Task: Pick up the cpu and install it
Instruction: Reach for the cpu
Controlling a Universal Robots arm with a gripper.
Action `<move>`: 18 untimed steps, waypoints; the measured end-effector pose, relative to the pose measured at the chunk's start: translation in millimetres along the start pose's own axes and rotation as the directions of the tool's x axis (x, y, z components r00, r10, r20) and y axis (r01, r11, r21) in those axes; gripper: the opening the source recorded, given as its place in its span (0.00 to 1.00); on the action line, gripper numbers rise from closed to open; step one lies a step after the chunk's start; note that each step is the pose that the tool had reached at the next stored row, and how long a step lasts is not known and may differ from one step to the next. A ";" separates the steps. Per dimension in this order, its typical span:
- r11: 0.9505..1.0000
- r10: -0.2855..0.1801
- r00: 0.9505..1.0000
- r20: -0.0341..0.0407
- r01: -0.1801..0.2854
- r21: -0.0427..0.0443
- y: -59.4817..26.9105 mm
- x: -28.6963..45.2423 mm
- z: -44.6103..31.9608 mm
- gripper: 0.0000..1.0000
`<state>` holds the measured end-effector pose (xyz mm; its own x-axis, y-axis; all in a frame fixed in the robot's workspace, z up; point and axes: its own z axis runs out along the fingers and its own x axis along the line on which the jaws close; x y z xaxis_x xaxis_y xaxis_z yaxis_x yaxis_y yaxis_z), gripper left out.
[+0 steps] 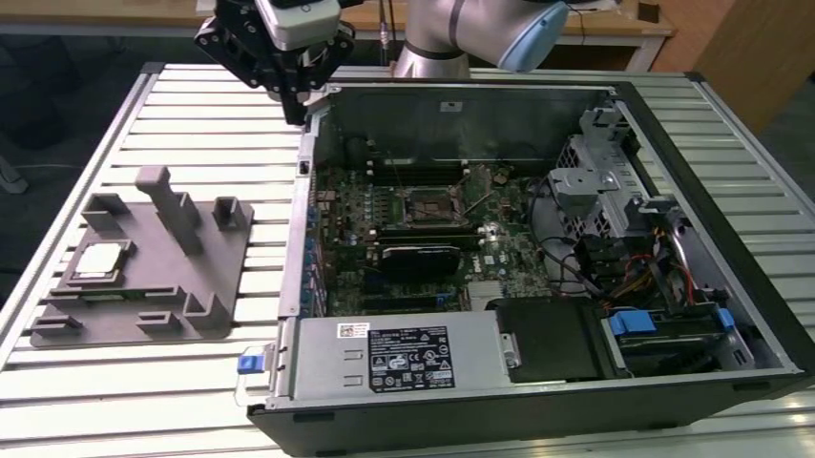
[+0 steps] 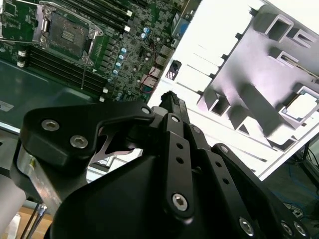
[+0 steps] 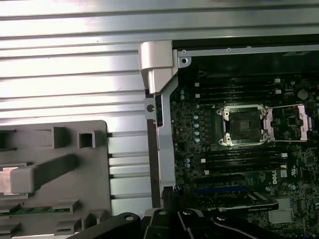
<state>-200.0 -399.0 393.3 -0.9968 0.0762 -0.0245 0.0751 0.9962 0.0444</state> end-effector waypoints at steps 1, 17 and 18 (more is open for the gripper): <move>1.000 0.000 1.000 0.000 0.000 0.000 -0.1 0.7 0.0 0.11; 1.000 0.000 1.000 0.000 0.000 0.000 -1.0 13.5 -0.4 0.11; 1.000 0.000 1.000 0.000 0.000 0.000 -1.1 14.5 -0.4 0.11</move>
<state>-214.6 -398.9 393.3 -0.9968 0.0763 -0.0245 0.0751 0.9962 0.0444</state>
